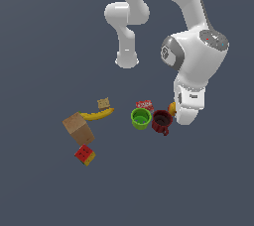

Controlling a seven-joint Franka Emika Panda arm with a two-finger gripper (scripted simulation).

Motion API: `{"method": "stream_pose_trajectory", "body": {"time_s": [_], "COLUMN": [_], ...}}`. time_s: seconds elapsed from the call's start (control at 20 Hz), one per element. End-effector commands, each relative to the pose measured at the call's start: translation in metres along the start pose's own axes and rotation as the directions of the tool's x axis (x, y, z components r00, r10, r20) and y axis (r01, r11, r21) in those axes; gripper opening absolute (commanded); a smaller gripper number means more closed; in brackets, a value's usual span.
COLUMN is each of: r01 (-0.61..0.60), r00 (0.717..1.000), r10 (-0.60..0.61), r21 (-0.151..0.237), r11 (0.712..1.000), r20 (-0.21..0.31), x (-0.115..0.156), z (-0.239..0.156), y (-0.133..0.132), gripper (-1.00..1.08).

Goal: Pick up a designated object from a clutter of objects.

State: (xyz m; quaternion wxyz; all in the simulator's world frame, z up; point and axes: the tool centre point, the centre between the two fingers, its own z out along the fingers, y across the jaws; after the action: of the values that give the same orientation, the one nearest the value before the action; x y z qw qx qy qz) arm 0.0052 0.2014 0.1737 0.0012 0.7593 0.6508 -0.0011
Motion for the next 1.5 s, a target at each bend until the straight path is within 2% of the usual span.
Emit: {"method": "stream_pose_trajectory", "body": {"time_s": [0.0,0.85,1.15,1.45], "r01": [0.000,0.000,-0.001,-0.001], "r00": [1.000,1.000,1.000,1.000], "r10": [0.000,0.000,0.001,0.001], "r21": [-0.001,0.001,0.001,0.001], "r11": [1.000,1.000,1.000,1.000], "r20": [0.000,-0.006,-0.006,-0.005], "x": [-0.010,-0.077,-0.092,-0.098], "z": [-0.019,-0.146,-0.174,-0.186], "y": [-0.008,-0.059,-0.068,-0.072], "gripper": [-1.00,-1.00,-1.00,-1.00]}}
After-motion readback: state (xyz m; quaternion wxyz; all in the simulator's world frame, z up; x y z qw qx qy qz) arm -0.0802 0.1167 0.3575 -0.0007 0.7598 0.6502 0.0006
